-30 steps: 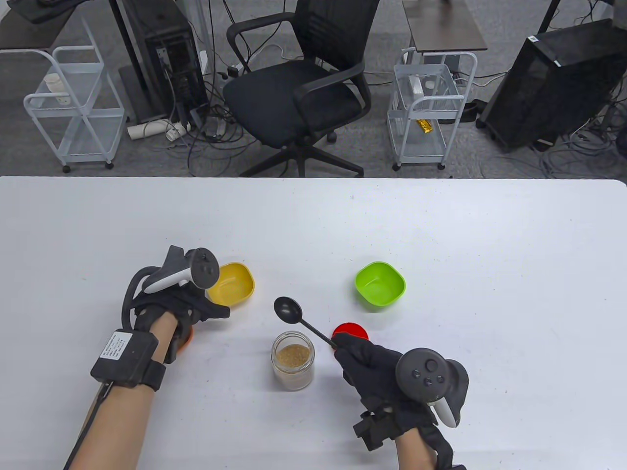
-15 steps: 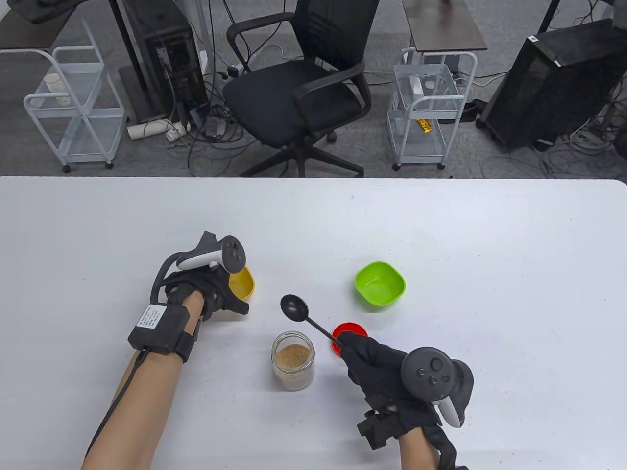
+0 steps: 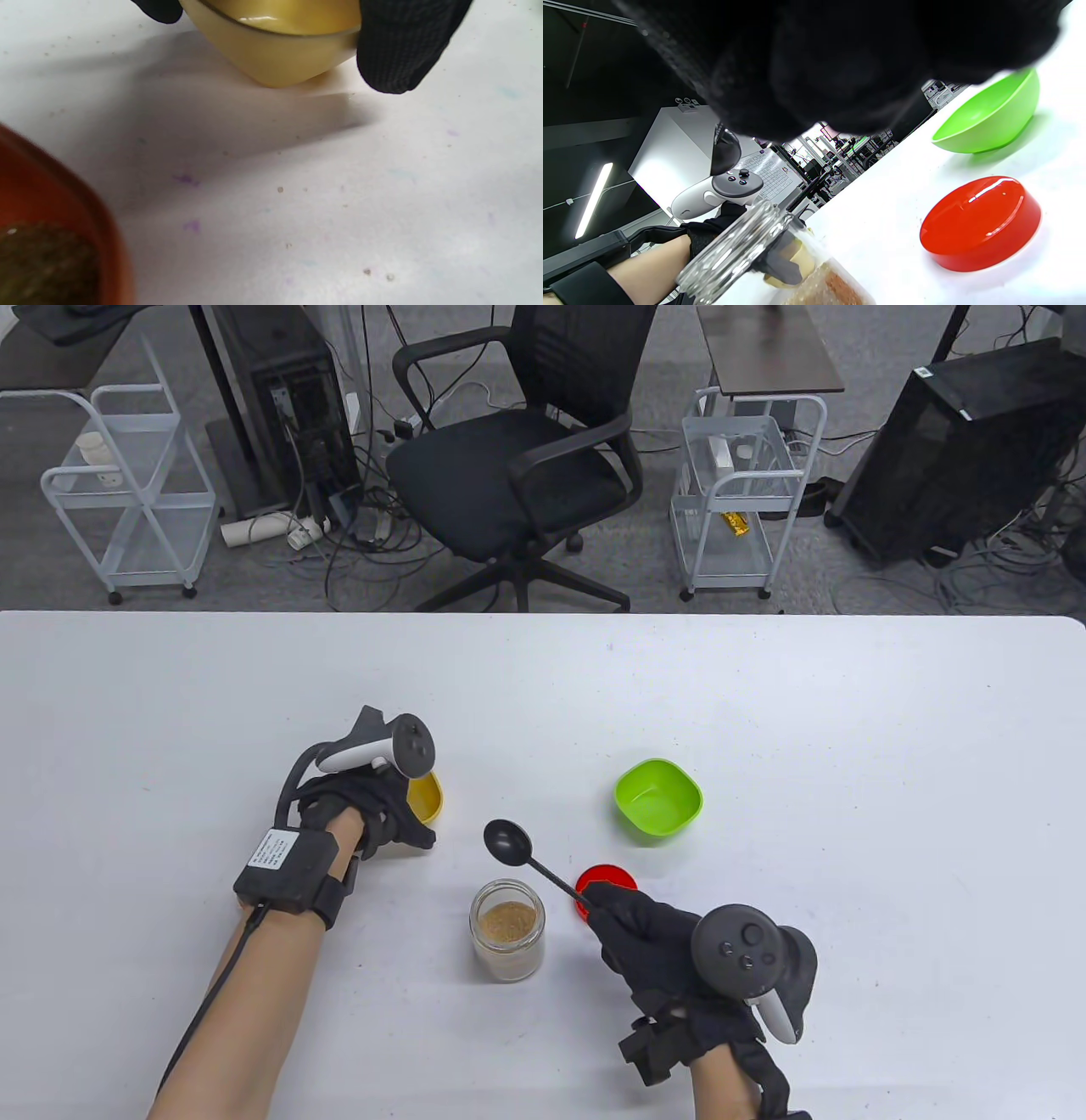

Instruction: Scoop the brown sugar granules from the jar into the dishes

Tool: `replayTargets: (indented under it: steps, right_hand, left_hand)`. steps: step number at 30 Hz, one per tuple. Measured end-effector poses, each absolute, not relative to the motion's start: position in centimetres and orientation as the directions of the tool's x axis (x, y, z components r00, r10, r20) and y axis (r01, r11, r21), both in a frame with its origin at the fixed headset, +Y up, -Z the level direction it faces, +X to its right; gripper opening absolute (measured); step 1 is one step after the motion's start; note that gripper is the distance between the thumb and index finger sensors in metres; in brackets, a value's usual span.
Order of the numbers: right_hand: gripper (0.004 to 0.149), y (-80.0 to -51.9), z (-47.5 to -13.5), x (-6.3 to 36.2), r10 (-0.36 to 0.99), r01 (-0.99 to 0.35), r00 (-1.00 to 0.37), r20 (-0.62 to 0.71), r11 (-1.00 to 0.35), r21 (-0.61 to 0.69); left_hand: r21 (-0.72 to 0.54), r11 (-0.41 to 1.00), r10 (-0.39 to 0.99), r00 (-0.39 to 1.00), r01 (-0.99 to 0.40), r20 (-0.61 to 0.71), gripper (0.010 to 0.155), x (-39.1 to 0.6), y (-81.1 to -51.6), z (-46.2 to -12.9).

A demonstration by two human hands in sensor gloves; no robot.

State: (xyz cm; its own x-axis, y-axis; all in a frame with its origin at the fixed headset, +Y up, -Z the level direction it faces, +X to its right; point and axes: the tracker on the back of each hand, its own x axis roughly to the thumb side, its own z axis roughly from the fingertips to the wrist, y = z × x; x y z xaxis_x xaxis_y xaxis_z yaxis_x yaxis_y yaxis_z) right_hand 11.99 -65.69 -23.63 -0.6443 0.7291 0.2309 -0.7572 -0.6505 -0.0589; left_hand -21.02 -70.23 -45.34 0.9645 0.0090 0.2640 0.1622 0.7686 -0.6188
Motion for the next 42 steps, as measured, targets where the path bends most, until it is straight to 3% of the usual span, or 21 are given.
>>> replayTargets:
  steps: [17, 28, 32, 38, 42]
  right_hand:
    - [0.040, -65.9, -23.6, 11.9, 0.744, -0.770, -0.628, 0.228, -0.637, -0.037]
    - [0.039, -66.4, -24.1, 12.0, 0.758, -0.777, -0.618, 0.207, -0.630, -0.012]
    - [0.040, -66.6, -24.3, 12.2, 0.763, -0.780, -0.615, 0.197, -0.626, -0.007]
    - [0.039, -66.6, -24.3, 12.2, 0.764, -0.779, -0.615, 0.195, -0.627, -0.001]
    - [0.039, -66.0, -23.8, 12.3, 0.764, -0.783, -0.610, 0.212, -0.621, -0.017]
  left_hand:
    - [-0.483, 0.862, 0.037, 0.933, 0.152, 0.359, 0.120, -21.3, -65.9, -40.4]
    - [-0.386, 0.916, 0.047, 0.921, 0.115, 0.386, 0.119, -21.6, -63.5, -33.3]
    - [-0.379, 0.922, 0.073, 0.925, 0.080, 0.373, 0.118, -21.5, -63.4, -31.2]
    - [-0.408, 0.907, 0.251, 0.910, -0.102, 0.330, 0.117, -22.0, -64.7, -28.8]
    - [-0.408, 0.902, 0.288, 0.902, -0.142, 0.323, 0.117, -22.2, -65.4, -27.4]
